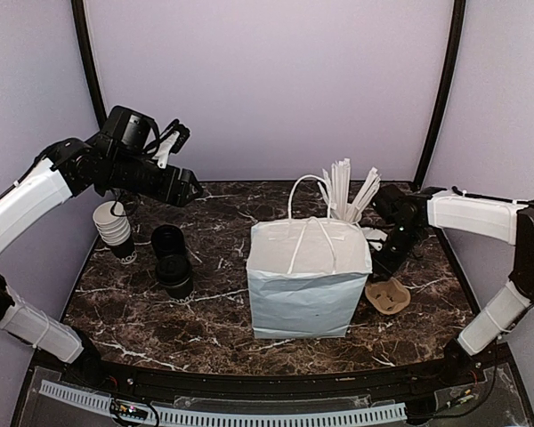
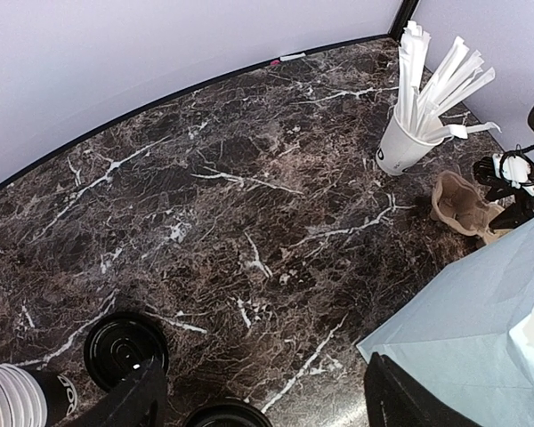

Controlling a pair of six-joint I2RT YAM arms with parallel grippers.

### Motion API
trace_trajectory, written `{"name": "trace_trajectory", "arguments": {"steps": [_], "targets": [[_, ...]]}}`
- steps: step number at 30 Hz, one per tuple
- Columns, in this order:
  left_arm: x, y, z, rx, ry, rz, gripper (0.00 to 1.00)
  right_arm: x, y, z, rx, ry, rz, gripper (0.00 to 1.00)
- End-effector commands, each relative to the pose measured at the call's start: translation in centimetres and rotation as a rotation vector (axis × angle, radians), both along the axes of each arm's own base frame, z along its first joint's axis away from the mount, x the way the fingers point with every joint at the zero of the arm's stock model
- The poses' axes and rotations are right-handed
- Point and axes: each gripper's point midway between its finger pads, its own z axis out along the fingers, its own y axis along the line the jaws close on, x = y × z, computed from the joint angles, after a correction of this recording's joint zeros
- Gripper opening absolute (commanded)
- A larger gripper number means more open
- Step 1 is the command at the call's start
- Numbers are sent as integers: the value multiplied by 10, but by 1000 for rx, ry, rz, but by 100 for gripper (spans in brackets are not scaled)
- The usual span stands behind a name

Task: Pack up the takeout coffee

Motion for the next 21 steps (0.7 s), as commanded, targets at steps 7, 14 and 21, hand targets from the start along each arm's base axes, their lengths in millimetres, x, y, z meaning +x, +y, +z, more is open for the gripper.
{"name": "trace_trajectory", "arguments": {"steps": [7,14,21], "targets": [[-3,11,-1,3,-6,37,79,1,9,-7,-14,-8,10,52],[-1,7,-8,9,9,29,79,-10,9,-11,-6,35,18,52],[2,4,-12,13,14,22,79,-18,4,-13,-15,55,11,57]]}}
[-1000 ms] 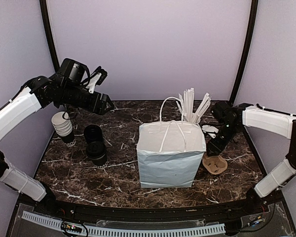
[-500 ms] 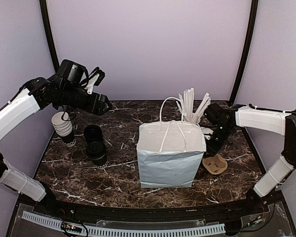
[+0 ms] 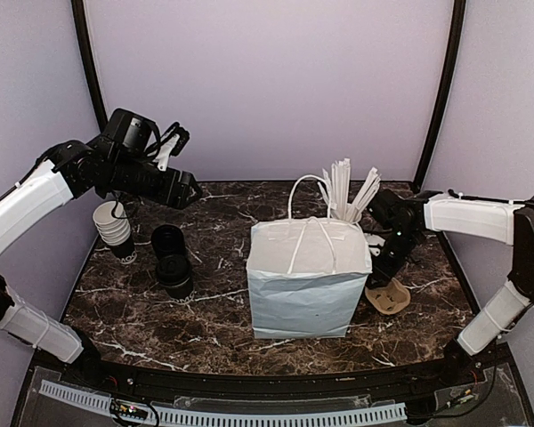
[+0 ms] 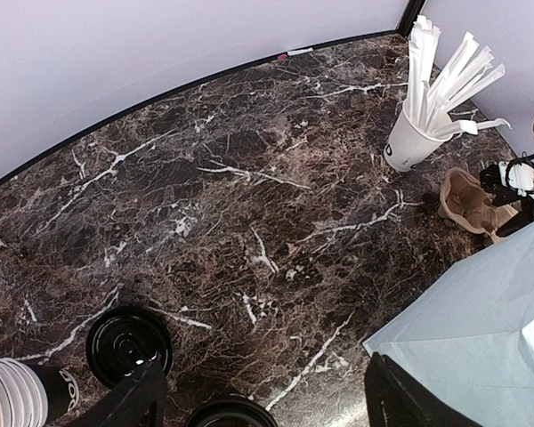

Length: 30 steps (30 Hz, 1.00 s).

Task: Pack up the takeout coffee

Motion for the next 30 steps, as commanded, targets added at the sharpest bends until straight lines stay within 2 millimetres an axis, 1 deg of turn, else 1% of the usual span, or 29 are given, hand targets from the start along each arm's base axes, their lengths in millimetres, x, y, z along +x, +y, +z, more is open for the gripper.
{"name": "trace_trajectory", "arguments": {"steps": [1,4,8,13,16,19,22,24,28,30], "targets": [[1,0,-5,-2,6,2,79,-9,-4,-3,-7,22,-8,57],[2,-1,-7,-3,11,0,79,-9,-9,-6,-12,37,-27,57],[1,-1,-9,-1,16,-2,79,-3,-16,-6,-6,48,-69,58],[0,0,-11,2,20,-2,79,16,-36,-2,-60,-9,-126,60],[0,-1,-12,1,21,-4,79,25,-45,-1,-76,-12,-165,62],[0,-1,-12,0,24,-7,79,31,-46,5,-55,-16,-179,62],[-1,-1,-11,0,22,-7,79,27,-45,11,-44,-17,-156,62],[-2,1,-10,2,19,-5,79,20,-49,11,-62,-6,-130,63],[-2,2,-11,6,19,-2,79,7,-64,-2,-132,16,-107,64],[-2,1,-11,2,21,-4,79,5,-72,-10,-167,19,-114,64]]}}
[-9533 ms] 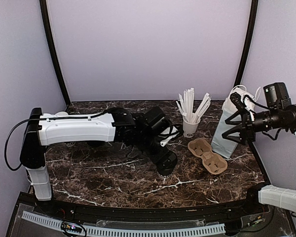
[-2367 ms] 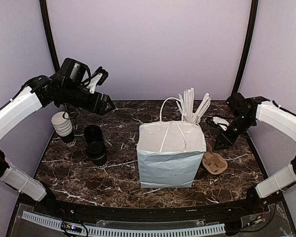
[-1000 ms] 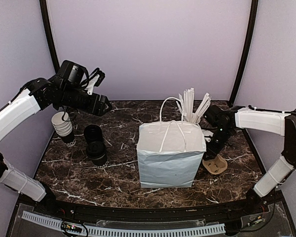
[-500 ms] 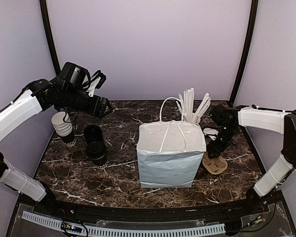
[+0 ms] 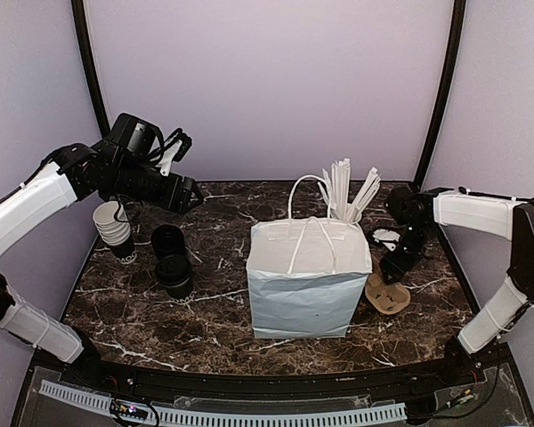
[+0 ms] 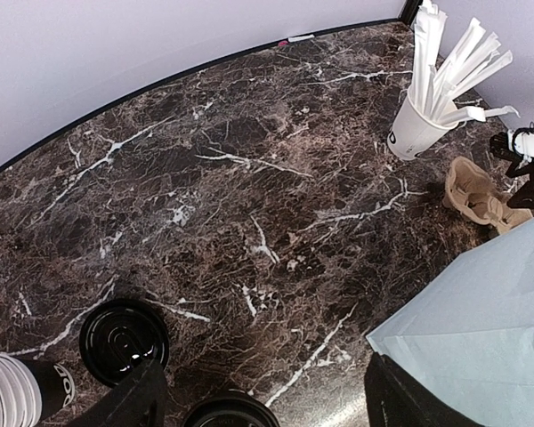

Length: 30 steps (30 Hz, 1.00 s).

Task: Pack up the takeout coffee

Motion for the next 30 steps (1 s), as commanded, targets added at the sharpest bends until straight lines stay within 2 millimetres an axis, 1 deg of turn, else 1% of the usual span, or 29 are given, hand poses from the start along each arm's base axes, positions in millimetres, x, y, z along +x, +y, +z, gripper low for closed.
{"name": "trace_trajectory", "arguments": {"steps": [1,4,7,8,11,12,13,15,17,18,22,25,26,27,30], "targets": [[-2,1,2,-17,-4,-3,79,-10,-23,-11,-99,16,5,64],[-2,0,3,-22,-3,-5,79,1,-41,-16,-154,-8,-38,63],[-4,2,4,-21,-5,-3,79,20,-62,-15,-205,-51,-96,61],[-4,2,3,-18,-3,-3,79,29,-67,-10,-208,-75,-121,60],[-6,4,4,-18,-6,0,79,51,-73,7,-194,-146,-168,59],[-7,5,4,-19,-8,2,79,54,-72,12,-177,-159,-166,59],[-7,6,4,-18,-7,3,79,55,-64,17,-142,-161,-146,58],[-8,7,1,-15,-2,5,79,51,-50,24,-63,-146,-96,58],[-9,7,0,-14,-1,7,79,38,-36,31,13,-116,-15,58],[-9,8,-1,-12,1,7,79,34,-33,37,30,-122,16,58],[-8,9,0,-9,-6,14,79,22,-33,55,22,-169,180,56],[-6,6,-1,-15,-8,6,79,17,-34,62,-6,-221,330,55],[-5,4,-2,-16,-4,1,79,16,-34,62,-15,-232,371,55],[-5,2,-3,-20,-2,-1,79,12,-30,62,6,-238,422,54],[-5,-1,-4,-33,3,-11,79,5,-24,58,21,-235,545,54]]}}
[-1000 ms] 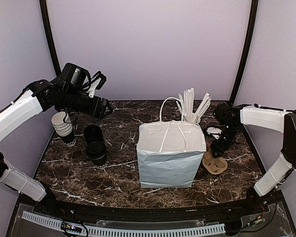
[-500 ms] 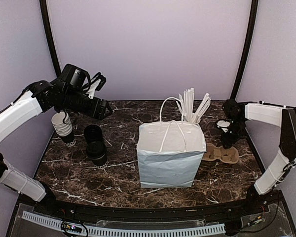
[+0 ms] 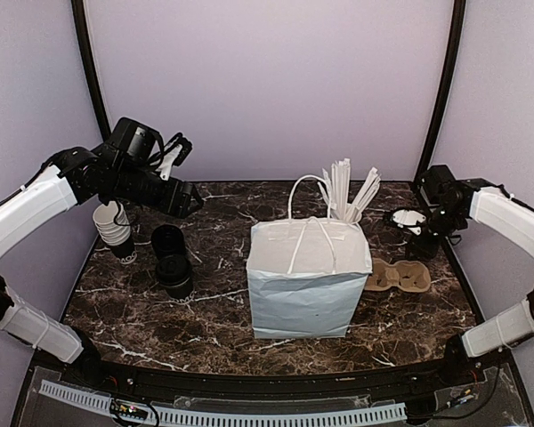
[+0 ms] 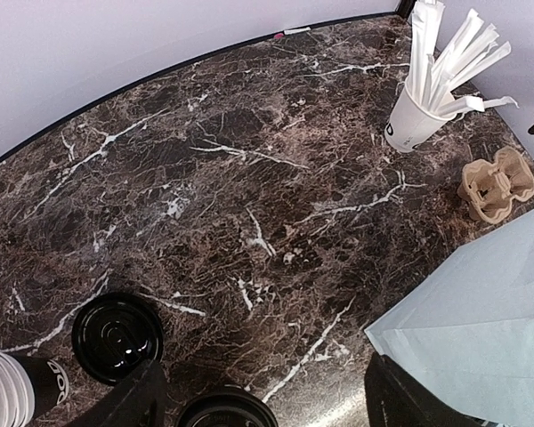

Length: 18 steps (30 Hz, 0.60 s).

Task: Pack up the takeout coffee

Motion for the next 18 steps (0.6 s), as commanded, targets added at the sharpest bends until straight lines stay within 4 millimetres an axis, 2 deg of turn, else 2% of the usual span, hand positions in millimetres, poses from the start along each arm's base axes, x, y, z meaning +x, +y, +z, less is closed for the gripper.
{"name": "trace_trajectory", "arguments": {"steps": [1,6,18], "targets": [[0,-2,5,-38,-15,-3,79,-14,11,-11,-12,19,264,53],[-9,-13,12,-94,1,-65,79,-13,16,-15,-22,45,371,50],[-15,-18,13,-128,5,-100,79,-4,25,-24,-19,81,502,47]]}}
